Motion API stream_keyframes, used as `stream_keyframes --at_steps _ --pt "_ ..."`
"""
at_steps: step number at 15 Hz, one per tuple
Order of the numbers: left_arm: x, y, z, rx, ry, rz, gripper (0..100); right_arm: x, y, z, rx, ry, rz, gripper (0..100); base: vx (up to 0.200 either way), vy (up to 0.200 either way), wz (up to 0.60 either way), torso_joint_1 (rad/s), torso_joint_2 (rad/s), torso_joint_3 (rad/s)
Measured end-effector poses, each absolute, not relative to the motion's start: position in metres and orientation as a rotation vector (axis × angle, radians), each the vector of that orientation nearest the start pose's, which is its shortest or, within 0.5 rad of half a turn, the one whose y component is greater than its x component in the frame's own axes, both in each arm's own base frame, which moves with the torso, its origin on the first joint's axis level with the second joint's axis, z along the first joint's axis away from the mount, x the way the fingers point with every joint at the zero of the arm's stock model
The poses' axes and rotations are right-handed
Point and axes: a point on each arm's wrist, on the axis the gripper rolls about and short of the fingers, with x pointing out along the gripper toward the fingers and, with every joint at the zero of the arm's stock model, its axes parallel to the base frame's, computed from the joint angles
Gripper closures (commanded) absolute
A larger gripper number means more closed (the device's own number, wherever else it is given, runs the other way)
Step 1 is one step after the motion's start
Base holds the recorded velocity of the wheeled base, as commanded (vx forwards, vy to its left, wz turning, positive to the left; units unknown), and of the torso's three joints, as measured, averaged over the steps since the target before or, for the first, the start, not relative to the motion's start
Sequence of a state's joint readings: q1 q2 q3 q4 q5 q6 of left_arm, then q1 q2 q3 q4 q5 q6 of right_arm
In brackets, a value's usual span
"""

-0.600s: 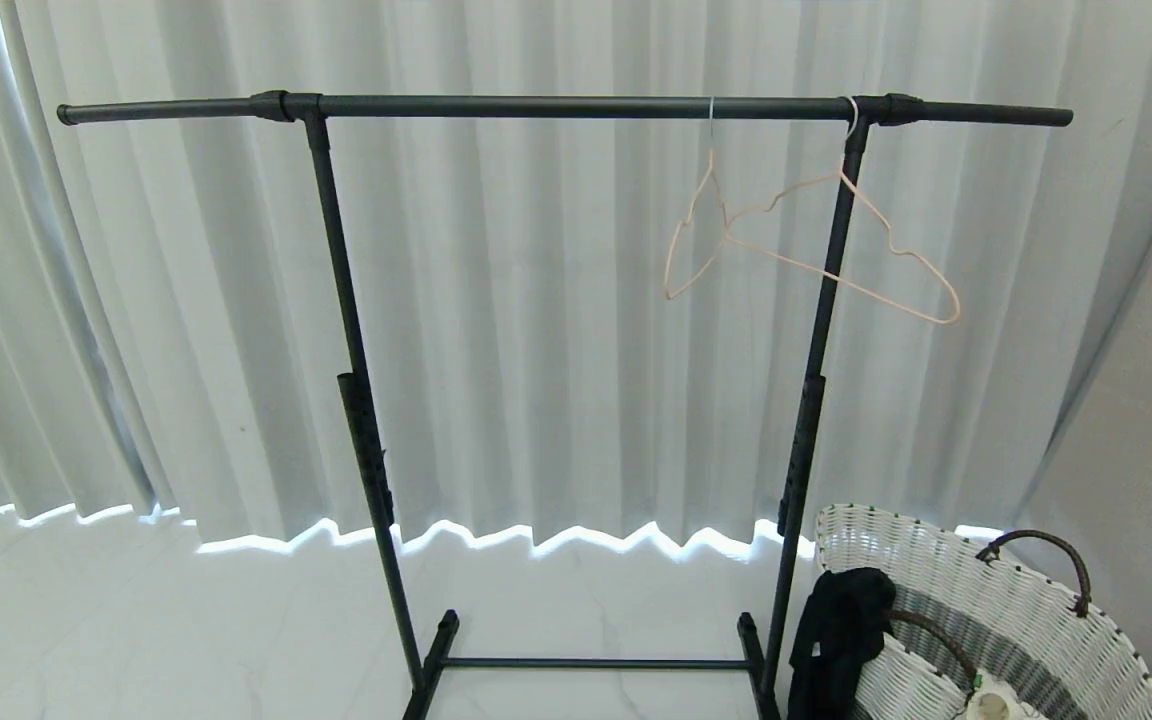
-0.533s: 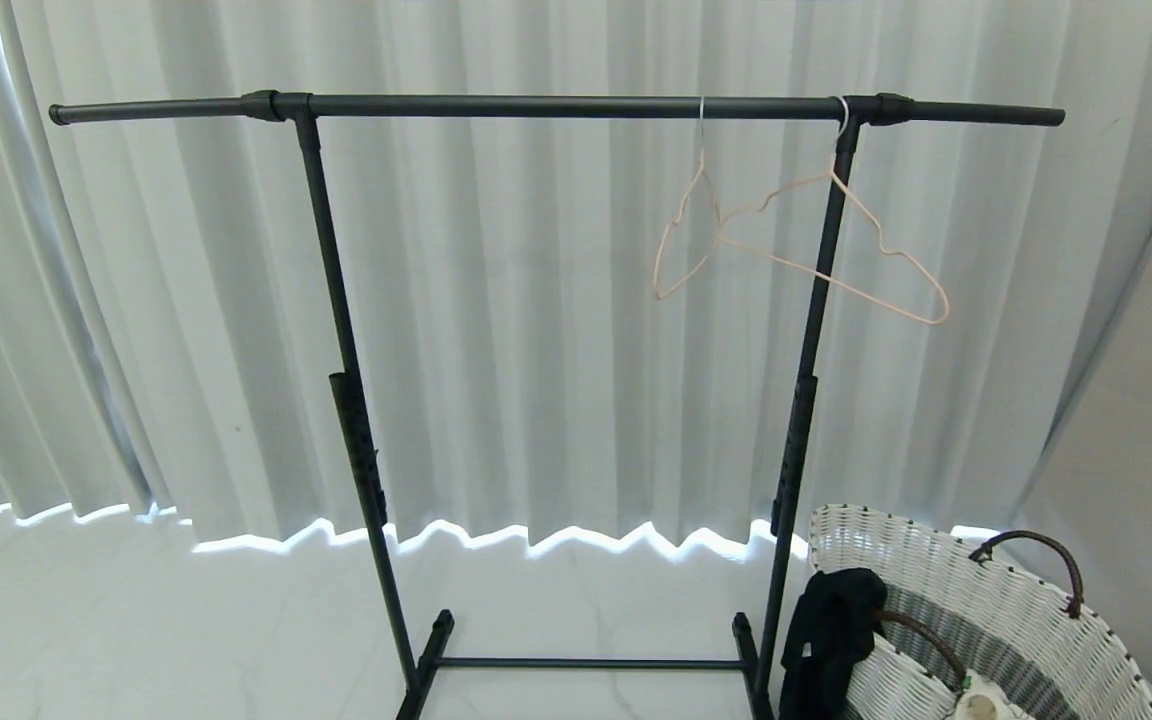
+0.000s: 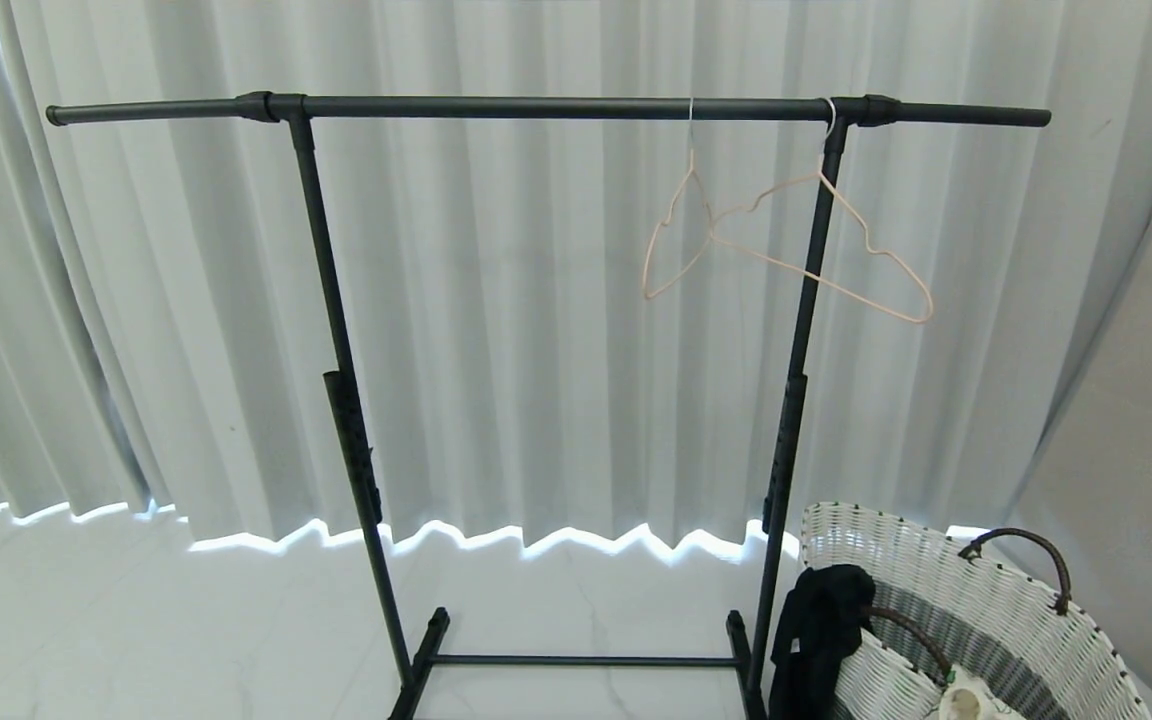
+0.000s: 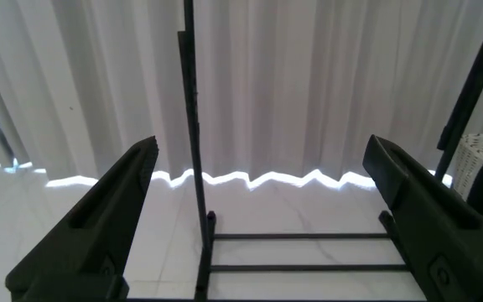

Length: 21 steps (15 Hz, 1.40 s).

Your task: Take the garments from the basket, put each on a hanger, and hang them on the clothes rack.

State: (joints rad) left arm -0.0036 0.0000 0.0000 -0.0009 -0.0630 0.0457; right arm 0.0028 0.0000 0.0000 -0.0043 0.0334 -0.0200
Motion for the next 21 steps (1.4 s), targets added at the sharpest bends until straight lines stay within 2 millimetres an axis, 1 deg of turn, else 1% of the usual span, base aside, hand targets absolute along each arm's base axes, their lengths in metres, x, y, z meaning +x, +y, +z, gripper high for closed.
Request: stream_keyframes --at_steps 5,13,15,17,19,21 --pt "-0.023 -0.001 0.076 0.045 -0.002 -0.067 0 -0.023 0.001 0.076 -0.020 -0.005 0.036 0 0.200 0.000 0.00 0.002 0.00 0.001" --pt "-0.023 -0.001 0.076 0.048 -0.002 -0.067 0 -0.023 0.001 0.078 -0.008 -0.020 0.042 0 0.000 0.000 0.00 0.000 0.00 0.000" --pt "-0.023 -0.001 0.076 0.048 -0.003 -0.068 0 -0.028 0.001 0.101 0.012 -0.065 0.078 0 0.000 0.000 0.00 0.000 0.00 0.000" --pt "-0.023 -0.001 0.076 0.048 -0.003 -0.068 0 -0.025 0.001 0.126 0.004 -0.014 0.116 0 0.000 0.000 0.00 0.000 0.00 0.000" --pt "-0.023 -0.001 0.076 0.047 -0.003 -0.067 0 -0.008 0.001 0.144 -0.048 0.136 0.147 0 0.000 0.000 0.00 0.000 0.00 0.000" --pt "-0.023 -0.001 0.076 0.047 -0.003 -0.067 0 0.025 0.003 0.152 -0.122 0.347 0.158 0 0.000 0.000 0.00 0.000 0.00 0.000"
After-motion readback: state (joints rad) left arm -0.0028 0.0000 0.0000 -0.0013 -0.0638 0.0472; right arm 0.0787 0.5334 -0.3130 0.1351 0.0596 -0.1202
